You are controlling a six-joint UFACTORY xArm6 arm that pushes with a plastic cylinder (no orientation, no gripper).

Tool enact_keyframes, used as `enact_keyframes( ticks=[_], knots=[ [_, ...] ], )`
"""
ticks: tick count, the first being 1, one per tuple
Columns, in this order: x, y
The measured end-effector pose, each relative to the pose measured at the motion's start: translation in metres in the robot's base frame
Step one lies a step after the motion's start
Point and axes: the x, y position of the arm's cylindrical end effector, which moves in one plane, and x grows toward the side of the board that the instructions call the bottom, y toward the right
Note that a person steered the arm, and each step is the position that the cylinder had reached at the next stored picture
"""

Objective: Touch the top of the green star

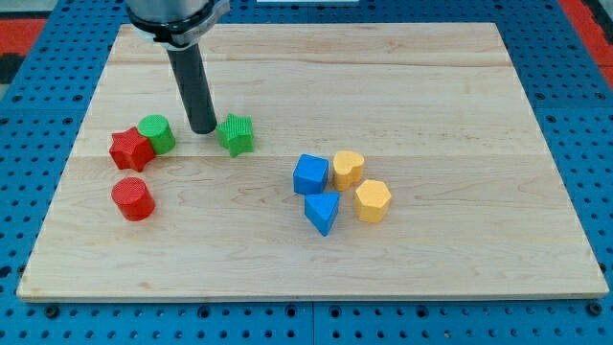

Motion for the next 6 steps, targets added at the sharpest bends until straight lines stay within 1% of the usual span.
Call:
enact_keyframes(
  ticks=[2, 4, 6],
  knots=[
    [-0.014, -0.002],
    [-0.014, 0.009],
    [-0.018, 0.054]
  ],
)
